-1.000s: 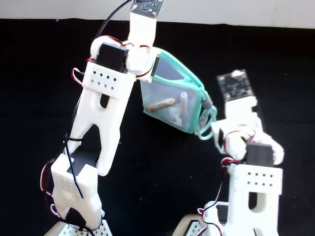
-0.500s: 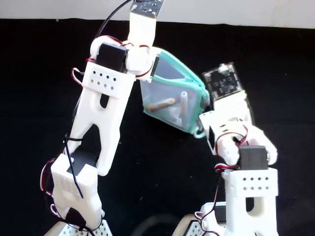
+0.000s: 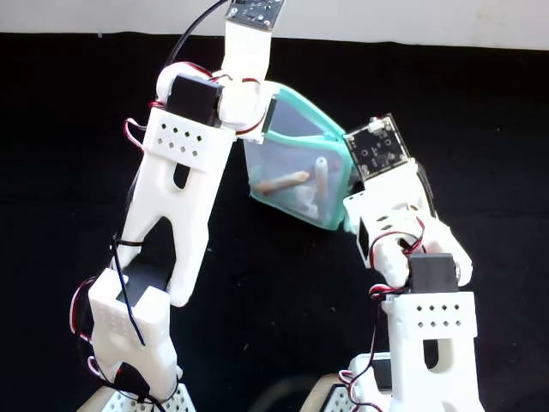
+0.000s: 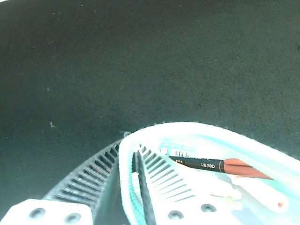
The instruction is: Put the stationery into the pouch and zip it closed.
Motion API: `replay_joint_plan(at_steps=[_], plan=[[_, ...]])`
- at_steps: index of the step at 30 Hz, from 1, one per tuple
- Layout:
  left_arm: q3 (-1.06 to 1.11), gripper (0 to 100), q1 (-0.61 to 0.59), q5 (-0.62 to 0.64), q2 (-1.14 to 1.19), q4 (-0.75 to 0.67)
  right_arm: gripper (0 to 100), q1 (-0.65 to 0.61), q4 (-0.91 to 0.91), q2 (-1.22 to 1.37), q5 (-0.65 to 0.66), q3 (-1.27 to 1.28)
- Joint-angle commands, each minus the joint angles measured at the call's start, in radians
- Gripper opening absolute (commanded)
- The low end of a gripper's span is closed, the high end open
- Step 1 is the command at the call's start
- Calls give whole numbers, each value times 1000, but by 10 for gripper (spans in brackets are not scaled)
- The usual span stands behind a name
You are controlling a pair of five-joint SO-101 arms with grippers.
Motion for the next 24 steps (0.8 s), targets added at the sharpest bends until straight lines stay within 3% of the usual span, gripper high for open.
replay_joint_plan(at_steps=[1, 5, 10, 17, 20, 24], plan=[[7, 7, 4, -18, 56, -6, 177, -48, -10, 2, 6, -5], [7, 7, -12, -20, 56, -11, 177, -82, 130, -7, 5, -10], [7, 7, -16, -20, 56, -12, 177, -84, 165, -8, 3, -18], [7, 7, -16, -21, 59, -12, 176, -84, 398, -8, 5, -202], [1, 7, -16, -26, 99, -12, 175, -82, 369, -8, 3, -219], [-1, 7, -13, -166, 127, -5, 175, -61, 340, -8, 3, -220]])
